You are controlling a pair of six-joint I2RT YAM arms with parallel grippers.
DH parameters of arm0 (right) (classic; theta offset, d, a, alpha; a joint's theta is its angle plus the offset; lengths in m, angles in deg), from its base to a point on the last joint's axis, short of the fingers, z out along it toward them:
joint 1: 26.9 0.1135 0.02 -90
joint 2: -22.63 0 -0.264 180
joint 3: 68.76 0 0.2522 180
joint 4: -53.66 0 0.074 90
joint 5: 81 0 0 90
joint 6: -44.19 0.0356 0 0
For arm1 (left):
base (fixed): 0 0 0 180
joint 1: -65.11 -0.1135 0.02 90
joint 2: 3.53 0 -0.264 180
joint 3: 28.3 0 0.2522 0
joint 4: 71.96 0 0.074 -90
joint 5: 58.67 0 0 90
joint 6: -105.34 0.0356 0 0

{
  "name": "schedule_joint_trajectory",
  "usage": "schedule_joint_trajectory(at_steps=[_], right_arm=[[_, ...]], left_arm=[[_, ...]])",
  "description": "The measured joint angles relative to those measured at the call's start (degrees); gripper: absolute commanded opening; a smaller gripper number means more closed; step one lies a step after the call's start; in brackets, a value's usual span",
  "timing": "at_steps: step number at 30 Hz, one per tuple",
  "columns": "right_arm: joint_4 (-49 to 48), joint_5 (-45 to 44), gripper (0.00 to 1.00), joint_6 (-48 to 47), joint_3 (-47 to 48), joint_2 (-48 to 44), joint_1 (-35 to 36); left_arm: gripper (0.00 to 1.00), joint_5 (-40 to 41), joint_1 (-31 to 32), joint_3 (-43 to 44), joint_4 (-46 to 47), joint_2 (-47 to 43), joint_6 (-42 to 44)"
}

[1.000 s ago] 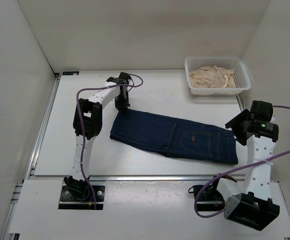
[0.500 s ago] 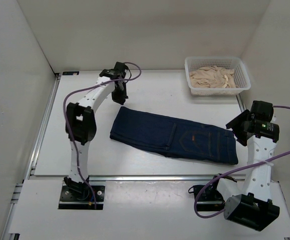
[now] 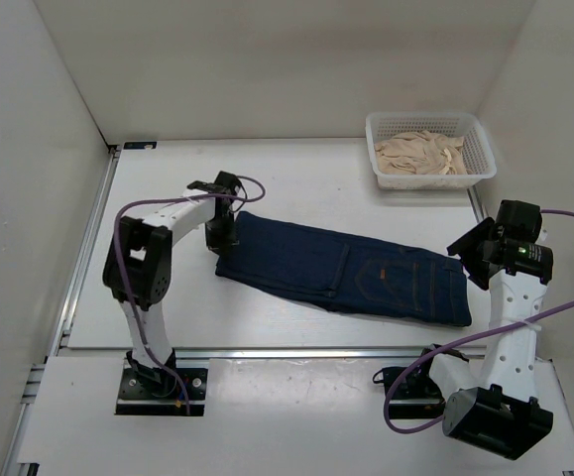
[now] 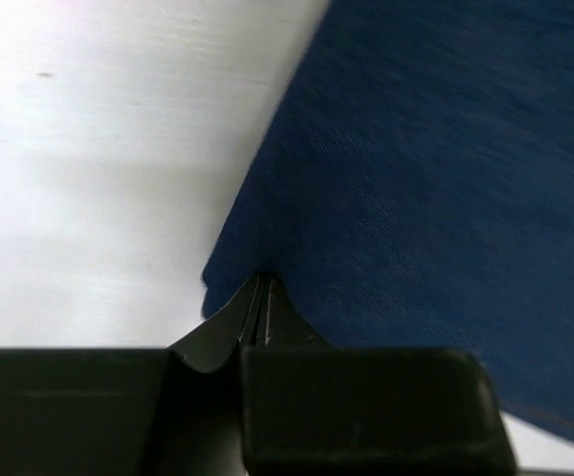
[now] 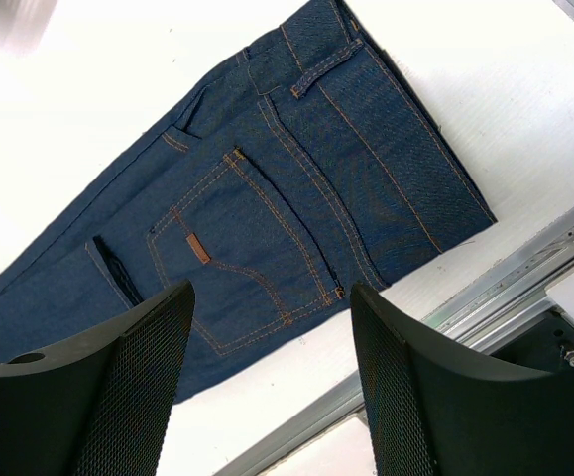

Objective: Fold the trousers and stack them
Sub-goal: Fold the trousers

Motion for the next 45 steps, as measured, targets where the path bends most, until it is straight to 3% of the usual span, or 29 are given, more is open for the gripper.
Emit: schedule_joint_trajectory(at_steps=[4,10,21,26,31,39,45], right_arm=[[0.0,0.0,0.69,0.0,0.0,0.0,0.0],[0.0,0.0,0.69,0.0,0.0,0.0,0.0],[0.0,0.1,0.69,0.0,0.0,0.0,0.0],[0.0,0.1,0.69,0.0,0.0,0.0,0.0],[0.0,0.1,0.69,0.0,0.0,0.0,0.5],[0.0,0.2,0.69,0.0,0.0,-0.4,0.6],[0.0,0.2,0.69,0.0,0.0,-0.6,0.6]], left_arm=[[0.1,0.4,0.2,-0.5,0.7,5.3,-1.0],[0.1,0.8,0.4,-0.2,0.5,4.3,-1.5],[0.1,1.5,0.3,4.8,-3.7,-9.2,-0.1],[0.1,1.4,0.3,-1.7,0.2,-9.2,0.2],[0.1,1.3,0.5,-8.5,3.1,-1.0,-0.6],[0.1,1.8,1.6,-4.9,0.8,0.0,-1.7],[0.1,3.2,1.6,5.9,-2.9,-4.8,-1.2]])
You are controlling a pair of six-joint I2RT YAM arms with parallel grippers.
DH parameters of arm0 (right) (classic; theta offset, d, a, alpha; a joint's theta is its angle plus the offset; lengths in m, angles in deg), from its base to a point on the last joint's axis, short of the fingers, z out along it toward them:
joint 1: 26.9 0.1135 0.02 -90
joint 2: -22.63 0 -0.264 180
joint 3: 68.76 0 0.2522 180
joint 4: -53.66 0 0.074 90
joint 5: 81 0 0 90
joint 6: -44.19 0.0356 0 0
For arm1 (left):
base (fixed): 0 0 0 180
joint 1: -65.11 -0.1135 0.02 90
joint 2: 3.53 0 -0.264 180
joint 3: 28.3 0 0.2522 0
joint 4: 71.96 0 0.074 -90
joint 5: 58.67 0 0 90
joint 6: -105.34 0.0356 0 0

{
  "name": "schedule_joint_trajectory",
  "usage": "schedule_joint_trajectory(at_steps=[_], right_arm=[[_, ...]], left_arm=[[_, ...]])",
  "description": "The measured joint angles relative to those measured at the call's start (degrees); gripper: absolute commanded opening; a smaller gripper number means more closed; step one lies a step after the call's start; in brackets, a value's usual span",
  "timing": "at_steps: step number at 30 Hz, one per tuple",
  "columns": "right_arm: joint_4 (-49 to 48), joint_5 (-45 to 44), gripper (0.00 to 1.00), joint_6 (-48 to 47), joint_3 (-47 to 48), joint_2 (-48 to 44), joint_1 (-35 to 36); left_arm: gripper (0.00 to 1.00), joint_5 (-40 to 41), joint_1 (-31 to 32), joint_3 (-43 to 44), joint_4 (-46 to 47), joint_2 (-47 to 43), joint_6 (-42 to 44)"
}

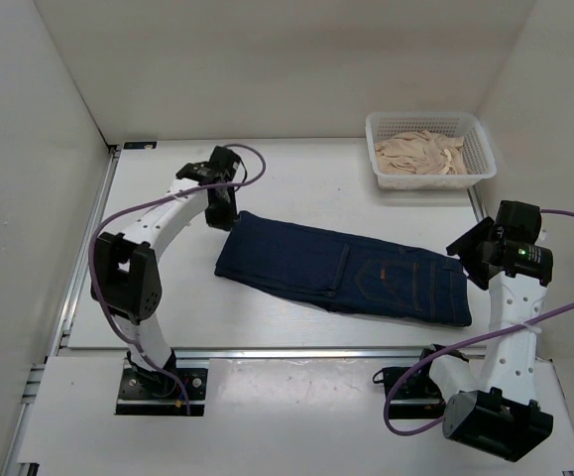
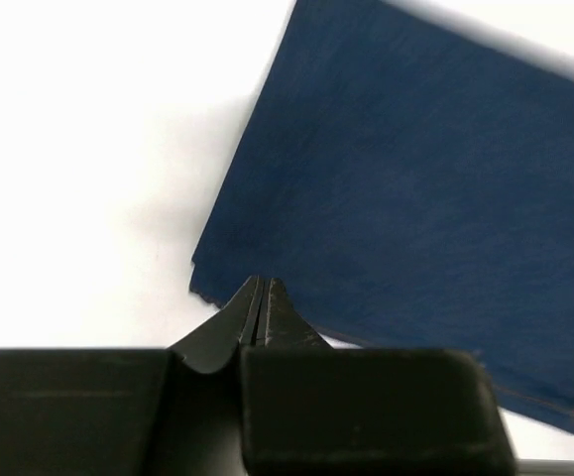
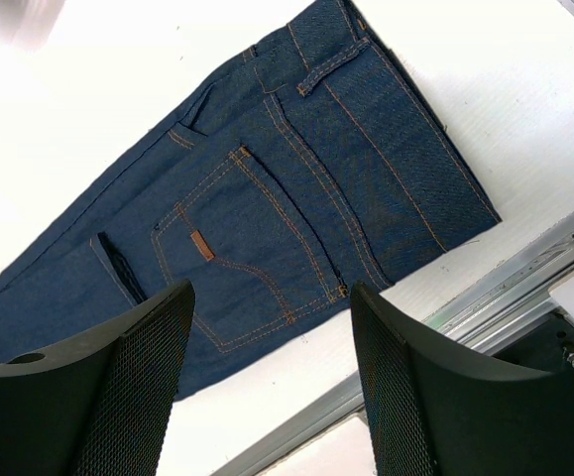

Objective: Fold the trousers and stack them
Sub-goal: Fold the trousers

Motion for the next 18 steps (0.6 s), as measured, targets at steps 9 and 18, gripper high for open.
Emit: schedule_joint_trajectory(at_steps=[9,18], right_arm=[[0.0,0.2,0.69,0.0,0.0,-0.2,0.0],[0.0,0.2,0.69,0.0,0.0,-0.5,0.0]], left_arm=[[0.44,-1.6,-2.6,8.6,1.7,8.3,3.5],[0.94,-6.6,-6.1,4.8,3.1,16.2,5.7]])
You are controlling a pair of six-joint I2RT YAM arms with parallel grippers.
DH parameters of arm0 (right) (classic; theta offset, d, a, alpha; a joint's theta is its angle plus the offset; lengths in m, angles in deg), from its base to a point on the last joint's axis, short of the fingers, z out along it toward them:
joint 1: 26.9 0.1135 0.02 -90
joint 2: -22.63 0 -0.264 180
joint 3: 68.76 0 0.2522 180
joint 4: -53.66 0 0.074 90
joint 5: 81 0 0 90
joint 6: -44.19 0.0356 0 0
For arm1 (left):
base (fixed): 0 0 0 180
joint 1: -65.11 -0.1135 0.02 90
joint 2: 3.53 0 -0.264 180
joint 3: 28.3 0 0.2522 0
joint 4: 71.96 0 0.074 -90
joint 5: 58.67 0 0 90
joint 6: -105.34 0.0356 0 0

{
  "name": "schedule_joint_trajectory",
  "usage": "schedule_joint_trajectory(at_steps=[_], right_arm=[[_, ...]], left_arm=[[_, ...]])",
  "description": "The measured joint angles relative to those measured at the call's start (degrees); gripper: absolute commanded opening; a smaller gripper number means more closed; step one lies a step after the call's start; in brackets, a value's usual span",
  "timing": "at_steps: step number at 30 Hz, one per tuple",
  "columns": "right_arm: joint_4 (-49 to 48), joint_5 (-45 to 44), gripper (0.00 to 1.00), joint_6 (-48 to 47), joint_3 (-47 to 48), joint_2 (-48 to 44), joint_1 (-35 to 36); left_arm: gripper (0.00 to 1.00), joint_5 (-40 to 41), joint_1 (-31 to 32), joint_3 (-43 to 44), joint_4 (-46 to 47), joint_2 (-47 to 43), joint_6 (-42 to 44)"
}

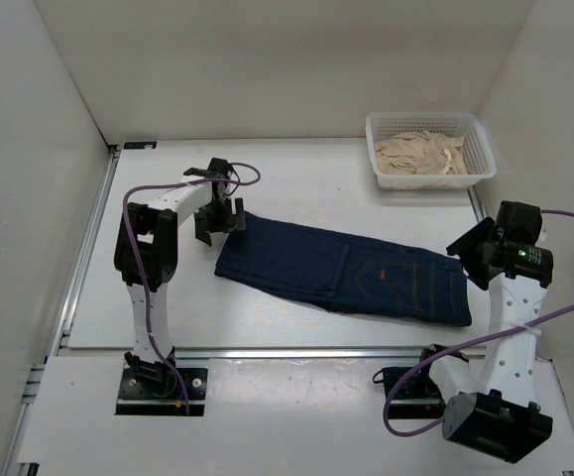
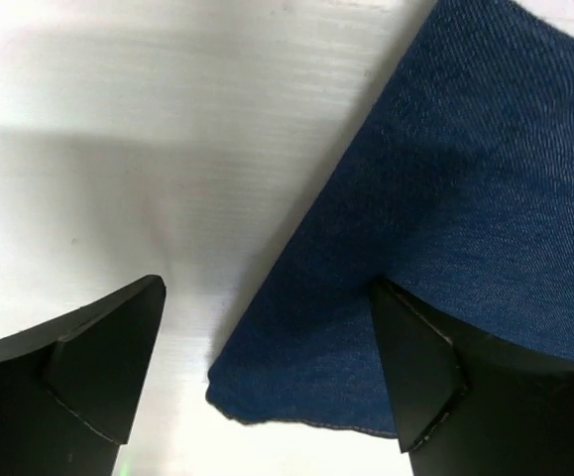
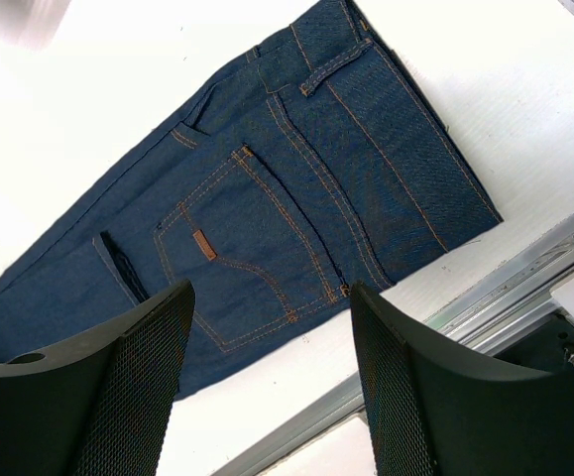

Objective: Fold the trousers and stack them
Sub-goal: Fold the trousers

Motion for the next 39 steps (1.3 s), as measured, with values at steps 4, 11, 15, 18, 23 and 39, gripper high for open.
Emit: schedule_joint_trajectory(at_steps=[4,11,15,18,23,39], right_arm=[[0.0,0.0,0.69,0.0,0.0,0.0,0.0],[0.0,0.0,0.69,0.0,0.0,0.2,0.0],[0.0,0.0,0.69,0.0,0.0,0.2,0.0],[-0.1,0.0,0.69,0.0,0.0,0.7,0.0],[-0.1,0.2,0.69,0.0,0.0,0.9,0.0],[-3.8,7.2,0.71,-3.1,-5.1,1.8,3.4]], left_arm=[[0.51,-3.5,-1.0,-0.4,1.3,1.5,0.6],[0.11,-10.7,-2.1,-1.6,3.2,1.6,1.6],[0.11,-12.5,-2.4,-2.6,3.9,1.0,1.6],[0.1,-12.9,-2.6,-3.6,4.4,0.2,1.5],[0.1,-11.5,-4.4,-5.6,3.1,-4.5,0.6],[0.1,6.2,-11.1,15.0,-11.9,-15.9,0.5]])
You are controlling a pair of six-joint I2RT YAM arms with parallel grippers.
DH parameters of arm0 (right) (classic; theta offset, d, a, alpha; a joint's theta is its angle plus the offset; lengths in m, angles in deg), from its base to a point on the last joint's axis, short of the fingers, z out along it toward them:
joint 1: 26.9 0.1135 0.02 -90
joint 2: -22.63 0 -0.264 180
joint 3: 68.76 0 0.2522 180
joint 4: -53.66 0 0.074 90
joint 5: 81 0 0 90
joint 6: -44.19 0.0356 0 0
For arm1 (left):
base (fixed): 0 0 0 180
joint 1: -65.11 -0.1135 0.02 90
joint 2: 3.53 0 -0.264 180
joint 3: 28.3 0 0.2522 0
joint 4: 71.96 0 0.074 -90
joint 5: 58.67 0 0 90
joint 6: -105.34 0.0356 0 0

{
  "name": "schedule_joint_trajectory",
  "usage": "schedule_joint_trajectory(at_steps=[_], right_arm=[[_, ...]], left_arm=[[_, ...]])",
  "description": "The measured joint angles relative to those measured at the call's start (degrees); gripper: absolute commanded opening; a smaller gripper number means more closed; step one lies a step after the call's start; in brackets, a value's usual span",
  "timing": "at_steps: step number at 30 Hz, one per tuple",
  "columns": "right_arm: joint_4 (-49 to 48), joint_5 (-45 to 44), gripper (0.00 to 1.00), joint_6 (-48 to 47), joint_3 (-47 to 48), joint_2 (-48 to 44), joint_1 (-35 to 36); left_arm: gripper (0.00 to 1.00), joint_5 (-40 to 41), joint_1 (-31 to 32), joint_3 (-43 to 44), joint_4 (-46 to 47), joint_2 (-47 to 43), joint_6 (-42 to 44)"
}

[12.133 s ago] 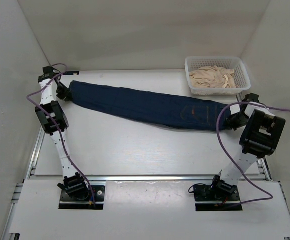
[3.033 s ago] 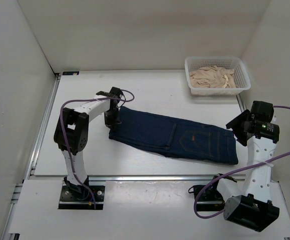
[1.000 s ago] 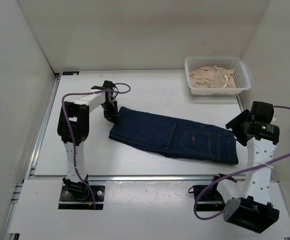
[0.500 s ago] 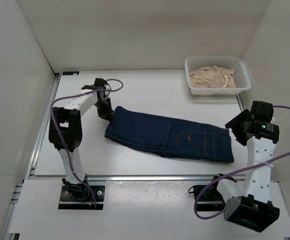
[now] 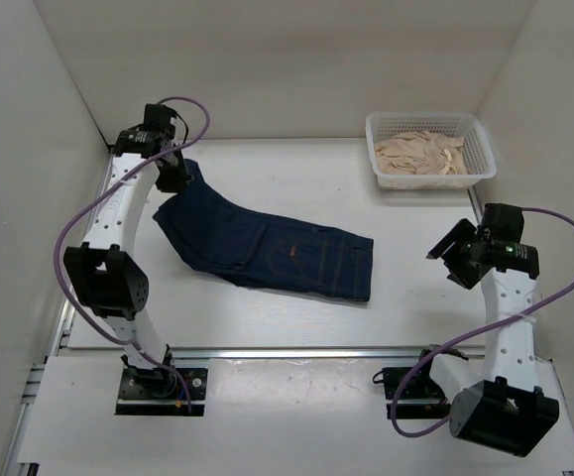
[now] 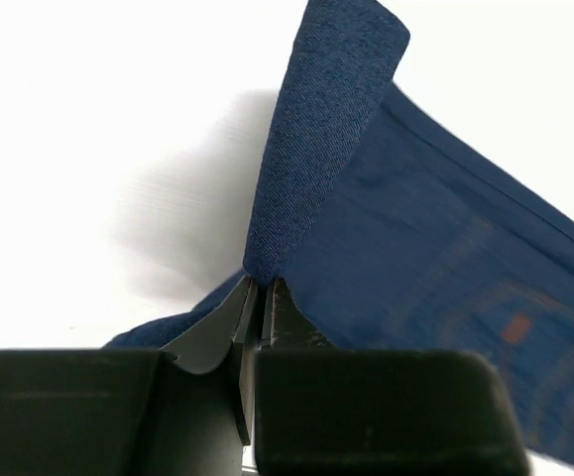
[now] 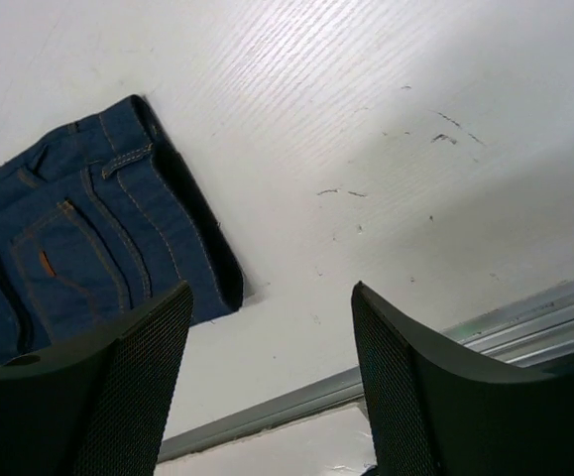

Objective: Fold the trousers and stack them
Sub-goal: Fold the trousers

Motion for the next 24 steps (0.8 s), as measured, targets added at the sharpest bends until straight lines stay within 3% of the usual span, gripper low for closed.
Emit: schedule_joint_trajectory(at_steps=[4,8,14,18,22,24], right_arm=[[-2.2,3.5,0.78,-1.3,-0.6,2.6,1.0],[-7.1,7.6,0.81,-2.0,-3.7,8.9,7.2],[-15.0,9.0,0.64,0.1,-5.0,22.2,20.7],[-19.1,8.0,0.58,2.3,-5.0,30.0,24.3],[-20.3,5.7,0.41,3.7,-5.0,32.7,26.8],[-20.6,4.6,0.39,4.2,-4.5,33.8,28.5]], left_arm=[[0.1,-1.2,2.9,5.3,-3.2,-3.1,-1.2],[0.1,-2.8,5.1,12.8,-6.0,-4.5,-2.7],[0.1,-3.0,12.6,17.1,-7.0,-6.4,-6.3],[0.1,-2.6,18.8,17.2,-7.6,-5.3,-9.0],[0.1,-2.5,22.2,17.4,-7.7,-3.6,-11.0],[0.1,-2.5,22.8,17.4,-7.7,-3.2,-11.9]])
